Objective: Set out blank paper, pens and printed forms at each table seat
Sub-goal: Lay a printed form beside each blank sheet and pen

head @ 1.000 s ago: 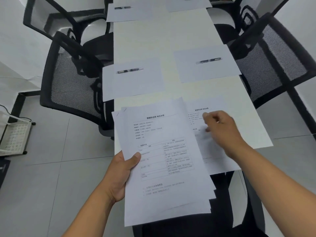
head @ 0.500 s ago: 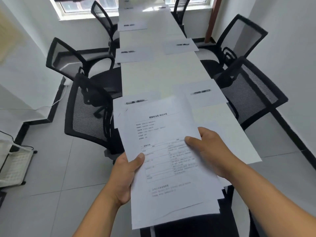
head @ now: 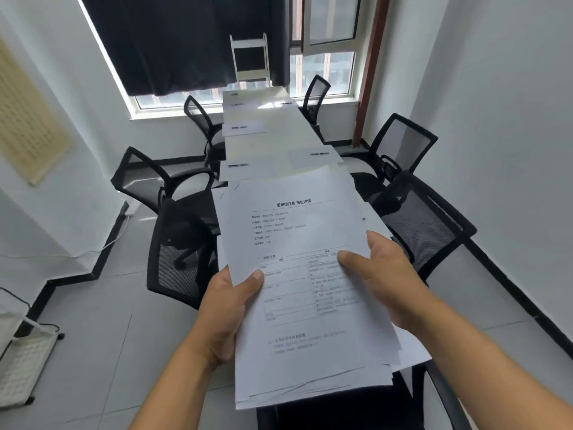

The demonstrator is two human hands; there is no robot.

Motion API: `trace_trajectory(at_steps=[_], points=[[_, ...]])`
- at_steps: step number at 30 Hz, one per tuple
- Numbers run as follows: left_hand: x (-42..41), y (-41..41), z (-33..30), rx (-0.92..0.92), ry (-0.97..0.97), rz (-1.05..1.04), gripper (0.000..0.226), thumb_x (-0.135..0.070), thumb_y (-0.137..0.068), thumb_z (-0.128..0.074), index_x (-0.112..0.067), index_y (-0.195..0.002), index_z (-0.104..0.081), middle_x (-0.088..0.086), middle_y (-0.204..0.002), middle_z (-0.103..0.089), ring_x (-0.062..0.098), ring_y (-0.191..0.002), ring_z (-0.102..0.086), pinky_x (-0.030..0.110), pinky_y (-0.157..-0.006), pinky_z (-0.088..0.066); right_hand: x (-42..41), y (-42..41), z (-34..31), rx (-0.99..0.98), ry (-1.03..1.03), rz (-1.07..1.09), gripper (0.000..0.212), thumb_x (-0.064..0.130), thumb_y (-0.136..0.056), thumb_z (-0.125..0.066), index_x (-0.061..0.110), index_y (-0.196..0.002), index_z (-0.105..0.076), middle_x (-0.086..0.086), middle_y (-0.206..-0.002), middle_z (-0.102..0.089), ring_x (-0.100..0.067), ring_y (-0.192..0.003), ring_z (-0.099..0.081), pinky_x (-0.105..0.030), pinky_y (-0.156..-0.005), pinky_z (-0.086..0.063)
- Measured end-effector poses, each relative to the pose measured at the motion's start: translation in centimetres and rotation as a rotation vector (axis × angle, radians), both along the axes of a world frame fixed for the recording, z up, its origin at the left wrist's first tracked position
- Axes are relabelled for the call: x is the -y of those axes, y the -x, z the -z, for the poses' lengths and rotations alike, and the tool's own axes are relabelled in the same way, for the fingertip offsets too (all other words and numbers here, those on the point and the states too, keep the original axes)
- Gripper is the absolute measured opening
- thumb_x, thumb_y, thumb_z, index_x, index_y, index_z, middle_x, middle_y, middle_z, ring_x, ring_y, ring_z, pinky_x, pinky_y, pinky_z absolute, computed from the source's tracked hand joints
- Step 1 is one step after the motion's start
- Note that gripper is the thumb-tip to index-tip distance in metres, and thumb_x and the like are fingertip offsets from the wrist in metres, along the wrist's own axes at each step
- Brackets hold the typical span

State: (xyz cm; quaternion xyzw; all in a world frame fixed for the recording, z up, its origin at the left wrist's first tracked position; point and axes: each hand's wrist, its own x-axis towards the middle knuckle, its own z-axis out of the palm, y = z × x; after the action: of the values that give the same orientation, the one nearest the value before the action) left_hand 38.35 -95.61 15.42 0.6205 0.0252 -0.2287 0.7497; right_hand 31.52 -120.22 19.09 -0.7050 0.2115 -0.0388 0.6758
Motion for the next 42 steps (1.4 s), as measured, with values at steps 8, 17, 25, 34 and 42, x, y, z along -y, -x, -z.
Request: trace_trajectory(at_steps=[8,17,25,34,42], points=[[-0.1,6.3,-6.4,0.136,0.011,-0.019,0.026,-0.009,-0.108,-0.062,-0.009,-0.132,-0.072,0.016,-0.121,-0.082,0.04,-0.105,-0.081,0.05,-0.086,-0.065,0.0,6.5,-6.2,0.134,0.029,-0.023,0.017,0.014,-0.107,-0.067,0.02,-0.123,-0.071,0.001,-0.112,-0.084,-0.026,-0.101,-0.082,-0.055,-0.095,-0.065],[-3.4,13.4,-13.8,0.284,-0.003,-0.093,0.025,-0.008,-0.109,-0.06,-0.007,-0.132,-0.071,0.02,-0.12,-0.081,0.04,-0.104,-0.081,0.048,-0.081,-0.067,-2.7,11.9,-12.0,0.297,-0.008,-0.093,0.018,0.011,-0.107,-0.066,0.02,-0.122,-0.071,-0.001,-0.109,-0.085,-0.026,-0.098,-0.083,-0.044,-0.083,-0.065],[-9.7,16.3,-17.2,0.361,-0.031,-0.177,0.026,-0.008,-0.111,-0.057,-0.006,-0.133,-0.071,0.017,-0.123,-0.081,0.04,-0.113,-0.079,0.061,-0.101,-0.062,-8.9,11.6,-14.4,0.396,-0.011,-0.16,0.022,0.007,-0.105,-0.068,0.019,-0.122,-0.073,-0.003,-0.109,-0.085,-0.03,-0.1,-0.082,-0.051,-0.093,-0.064],[-22.4,13.5,-17.2,0.356,0.004,-0.24,0.025,-0.011,-0.111,-0.057,-0.008,-0.128,-0.075,0.014,-0.12,-0.082,0.037,-0.11,-0.081,0.06,-0.098,-0.063,-21.9,7.2,-14.8,0.405,0.043,-0.167,0.019,0.008,-0.103,-0.07,0.019,-0.118,-0.076,-0.001,-0.105,-0.085,-0.031,-0.097,-0.081,-0.049,-0.086,-0.066],[-36.6,8.1,-17.0,0.367,0.01,-0.255,0.025,-0.009,-0.111,-0.057,-0.009,-0.128,-0.075,0.01,-0.119,-0.083,0.03,-0.108,-0.082,0.042,-0.085,-0.069,-36.0,1.9,-14.8,0.414,0.056,-0.163,0.018,0.007,-0.102,-0.072,0.017,-0.116,-0.076,0.001,-0.103,-0.085,-0.024,-0.093,-0.082,-0.042,-0.083,-0.064]])
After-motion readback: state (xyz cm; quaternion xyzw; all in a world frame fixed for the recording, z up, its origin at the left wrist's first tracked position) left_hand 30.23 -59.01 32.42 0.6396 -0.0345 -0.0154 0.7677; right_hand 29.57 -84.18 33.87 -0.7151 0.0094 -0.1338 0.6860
